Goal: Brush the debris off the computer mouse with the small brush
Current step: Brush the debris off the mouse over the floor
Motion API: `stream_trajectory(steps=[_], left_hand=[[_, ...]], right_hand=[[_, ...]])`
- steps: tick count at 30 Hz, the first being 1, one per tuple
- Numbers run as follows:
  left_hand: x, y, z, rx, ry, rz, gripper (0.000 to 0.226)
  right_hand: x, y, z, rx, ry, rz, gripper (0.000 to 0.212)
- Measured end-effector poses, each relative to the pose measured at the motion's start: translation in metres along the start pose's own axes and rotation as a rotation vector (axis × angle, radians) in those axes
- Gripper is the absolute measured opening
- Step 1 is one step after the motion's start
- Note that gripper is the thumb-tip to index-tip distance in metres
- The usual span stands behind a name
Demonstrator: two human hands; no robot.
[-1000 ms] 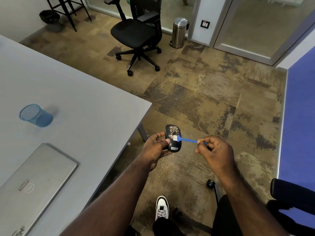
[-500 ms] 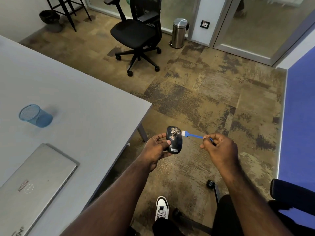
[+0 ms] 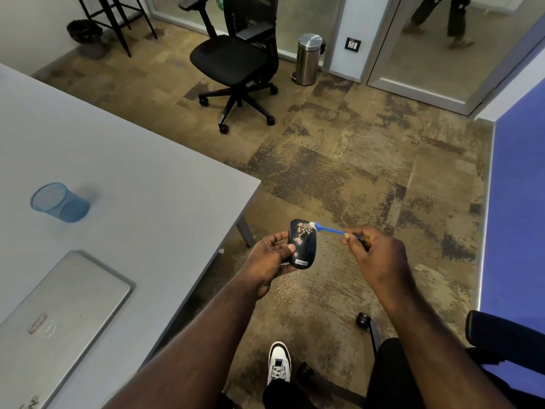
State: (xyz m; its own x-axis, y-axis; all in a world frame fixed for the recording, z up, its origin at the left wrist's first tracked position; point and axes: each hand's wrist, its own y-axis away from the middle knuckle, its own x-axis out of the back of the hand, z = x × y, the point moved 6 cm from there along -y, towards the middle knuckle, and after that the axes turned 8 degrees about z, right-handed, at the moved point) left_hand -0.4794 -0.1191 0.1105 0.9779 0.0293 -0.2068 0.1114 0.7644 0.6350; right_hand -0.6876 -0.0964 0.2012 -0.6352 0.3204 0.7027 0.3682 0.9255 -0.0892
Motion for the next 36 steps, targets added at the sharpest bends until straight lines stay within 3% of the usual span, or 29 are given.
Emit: stream_trajectory(steps=[6, 12, 19, 24, 30, 36], left_hand=[[0.004, -0.001, -0.001, 0.002, -0.017, 0.027, 0.034], [0.001, -0.001, -0.003, -0.002, -0.040, 0.024, 0.033], [0.004, -0.002, 0.004, -0.042, -0.059, 0.078, 0.035], [0.004, -0.003, 0.007, -0.048, -0.059, 0.091, 0.035], [0.006, -0.007, 0.011, -0.055, -0.041, 0.114, 0.037], [0.009, -0.007, 0.014, -0.049, -0.004, 0.120, 0.035]], right_hand=[[0.011, 0.007, -0.016, 0.202, 0.182, -0.160, 0.009], [0.021, 0.000, -0.024, 0.204, 0.171, -0.057, 0.012], [0.011, 0.005, -0.021, 0.227, 0.229, -0.204, 0.011], [0.017, -0.002, -0.020, 0.205, 0.193, -0.082, 0.013], [0.005, 0.002, -0.022, 0.226, 0.265, -0.214, 0.012], [0.015, 0.005, -0.031, 0.273, 0.169, -0.098, 0.013]])
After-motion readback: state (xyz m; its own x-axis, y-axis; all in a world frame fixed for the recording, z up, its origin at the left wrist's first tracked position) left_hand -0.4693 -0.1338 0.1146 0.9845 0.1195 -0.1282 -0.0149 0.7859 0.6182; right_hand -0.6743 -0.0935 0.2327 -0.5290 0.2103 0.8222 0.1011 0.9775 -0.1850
